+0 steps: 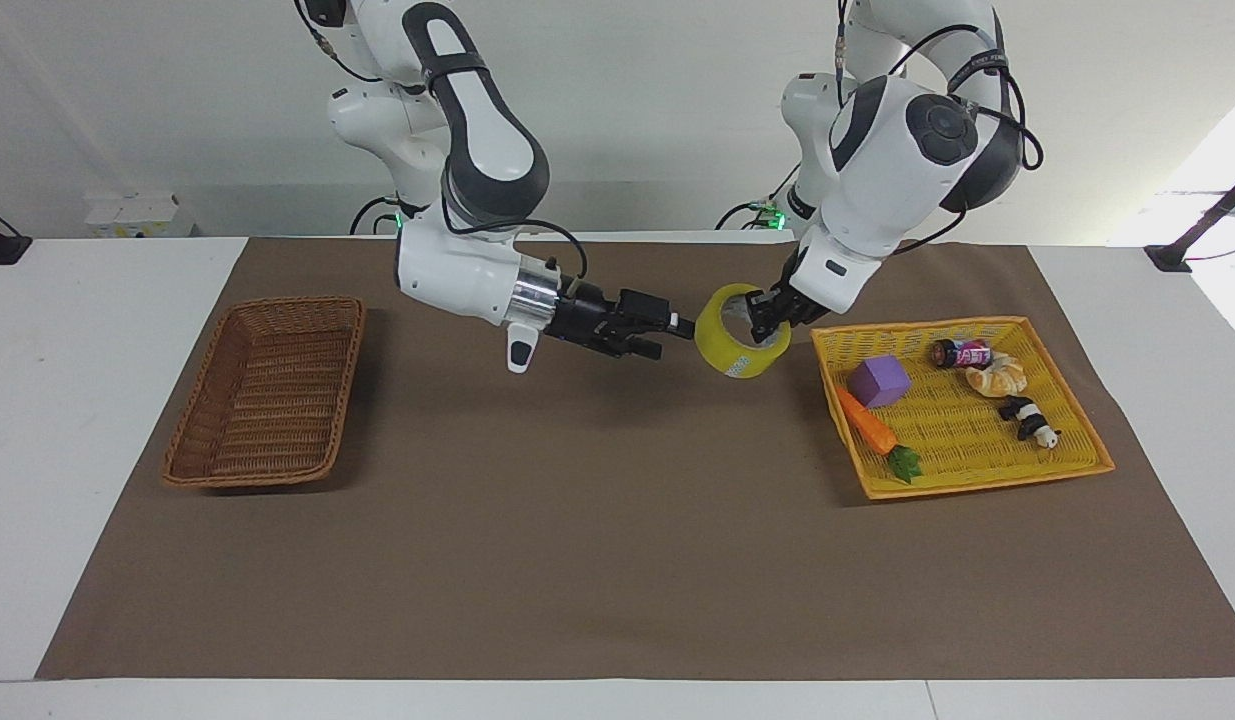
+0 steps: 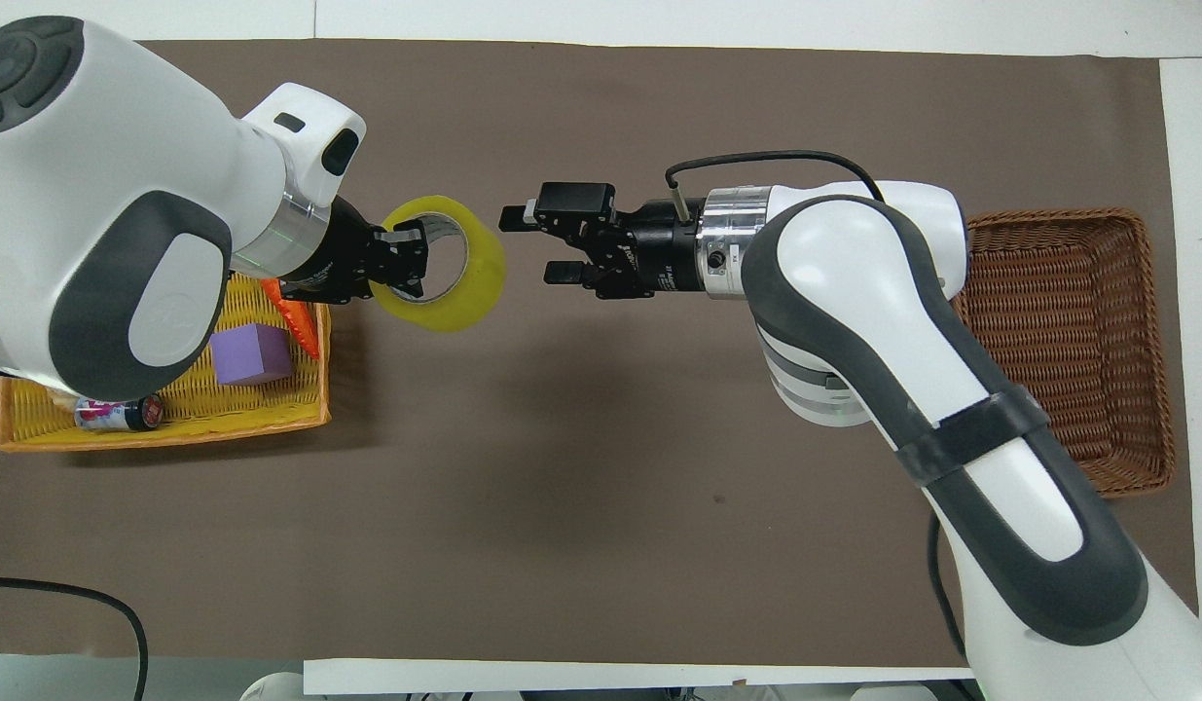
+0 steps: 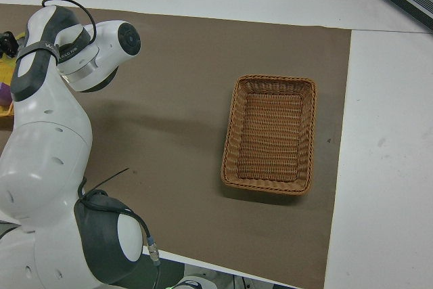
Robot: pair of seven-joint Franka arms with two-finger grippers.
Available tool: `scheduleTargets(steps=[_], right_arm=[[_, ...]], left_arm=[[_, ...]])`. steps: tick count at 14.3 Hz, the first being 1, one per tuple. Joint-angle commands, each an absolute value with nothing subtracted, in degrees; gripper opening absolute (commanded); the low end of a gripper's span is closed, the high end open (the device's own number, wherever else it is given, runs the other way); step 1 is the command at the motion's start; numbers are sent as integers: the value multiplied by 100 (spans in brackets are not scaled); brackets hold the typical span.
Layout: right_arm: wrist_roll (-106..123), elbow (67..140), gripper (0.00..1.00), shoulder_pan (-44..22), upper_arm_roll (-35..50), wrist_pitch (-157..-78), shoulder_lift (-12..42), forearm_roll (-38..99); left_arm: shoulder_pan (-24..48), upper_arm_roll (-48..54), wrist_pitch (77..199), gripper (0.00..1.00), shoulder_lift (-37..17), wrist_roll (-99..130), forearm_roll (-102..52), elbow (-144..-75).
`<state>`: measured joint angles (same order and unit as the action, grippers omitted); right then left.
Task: Move tape to another basket
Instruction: 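Hold the tape with the left gripper while the right gripper grasps it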
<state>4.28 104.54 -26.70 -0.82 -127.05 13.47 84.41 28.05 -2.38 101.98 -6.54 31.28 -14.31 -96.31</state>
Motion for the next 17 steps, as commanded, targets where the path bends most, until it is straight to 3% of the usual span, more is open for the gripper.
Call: scheduleTargets(steps=[1,7,9,10,13,14,15,17], right_arm=[[448,10319,100,-2908,-105,-13023,1388,8631],[536,10266,100,-3155,-105,-13236,1450,8631],[554,10266,89,-3164,-105,-13228,1459,8622],[554,10266,77,-3164,-105,-13236,1459,8613],[554,10257,20,-3182,-105,-13228,1459,8613],[554,10248,5,-3173,-105,-13219,1459,8613],[562,10248,0,-3173,-105,-13219,1459,8552],[562,10248,0,-3164,-105,-13219,1450,8543]], left_arm=[[2892,-281,10037,0,-483,3226,-1327,-9694],[2927,-281,10046,0,-439,3208,-1257,-9773],[2936,-281,10055,0,-448,3217,-1248,-9756],[2944,-273,10063,0,-448,3217,-1239,-9756],[2944,-272,10081,0,-448,3226,-1239,-9765],[2944,-272,10081,0,-448,3217,-1239,-9773],[2944,-272,10072,0,-440,3217,-1239,-9773],[2936,-272,10064,0,-439,3208,-1239,-9782]])
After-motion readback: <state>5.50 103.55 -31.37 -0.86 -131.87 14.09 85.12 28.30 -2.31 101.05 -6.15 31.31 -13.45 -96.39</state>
